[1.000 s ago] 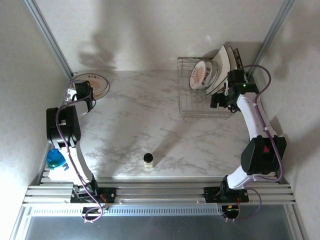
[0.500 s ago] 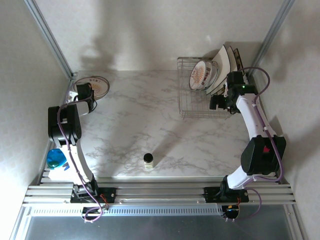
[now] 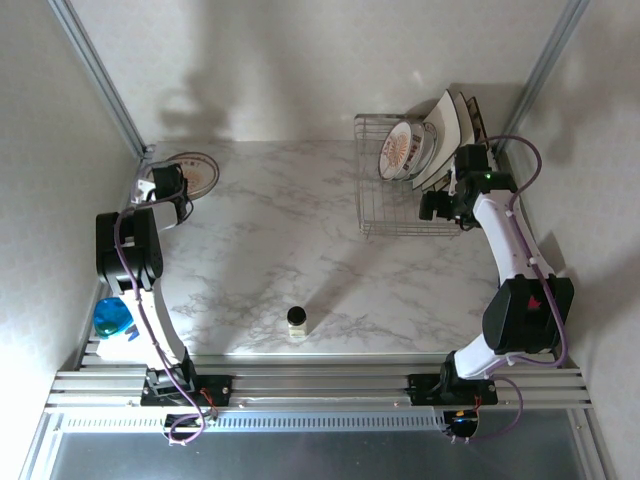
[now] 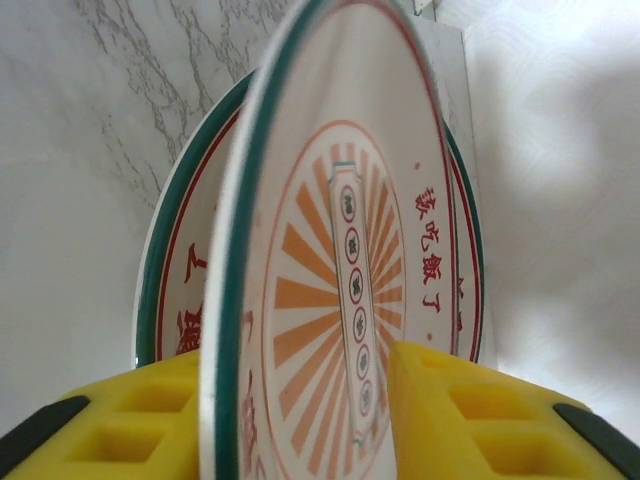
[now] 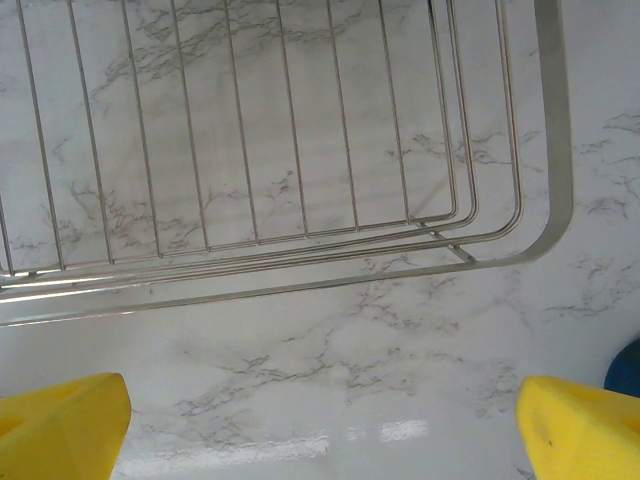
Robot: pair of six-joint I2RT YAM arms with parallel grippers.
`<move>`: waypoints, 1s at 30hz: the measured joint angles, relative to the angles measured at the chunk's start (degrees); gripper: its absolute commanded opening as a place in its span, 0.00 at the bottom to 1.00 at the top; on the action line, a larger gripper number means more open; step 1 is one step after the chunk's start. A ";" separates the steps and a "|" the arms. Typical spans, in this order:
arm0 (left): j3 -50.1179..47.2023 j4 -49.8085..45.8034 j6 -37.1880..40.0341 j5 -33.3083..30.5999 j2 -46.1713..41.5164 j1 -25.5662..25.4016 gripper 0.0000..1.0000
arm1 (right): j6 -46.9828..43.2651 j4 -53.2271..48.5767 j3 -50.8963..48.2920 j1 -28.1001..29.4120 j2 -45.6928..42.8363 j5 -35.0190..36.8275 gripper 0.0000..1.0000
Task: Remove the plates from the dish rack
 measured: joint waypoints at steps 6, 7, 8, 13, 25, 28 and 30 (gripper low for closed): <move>1.33 -2.01 3.30 0.00 0.00 -0.02 0.49 | 0.13 0.35 -0.24 0.00 -0.15 -0.20 0.99; 1.77 -2.84 3.93 0.00 0.00 -0.17 0.50 | 0.15 0.46 -0.31 0.00 -0.22 -0.22 0.99; 2.29 -3.63 4.87 -0.04 0.00 -0.24 0.52 | 0.15 0.52 -0.39 0.00 -0.26 -0.31 0.99; 4.94 -7.04 9.14 -0.79 0.00 -0.66 0.56 | 0.17 1.07 -0.46 0.00 -0.46 -0.48 0.99; 5.11 -10.82 15.69 -1.07 -0.09 -0.72 0.57 | 0.17 2.32 -0.57 0.00 -0.46 -2.29 0.99; 4.46 -11.21 16.46 -1.03 -0.48 -0.72 0.57 | 0.17 2.99 -0.79 0.00 -0.46 -2.80 0.99; 3.91 -11.52 17.03 -1.01 -0.98 -0.74 0.57 | 0.17 3.30 -1.03 0.00 -0.46 -3.15 0.99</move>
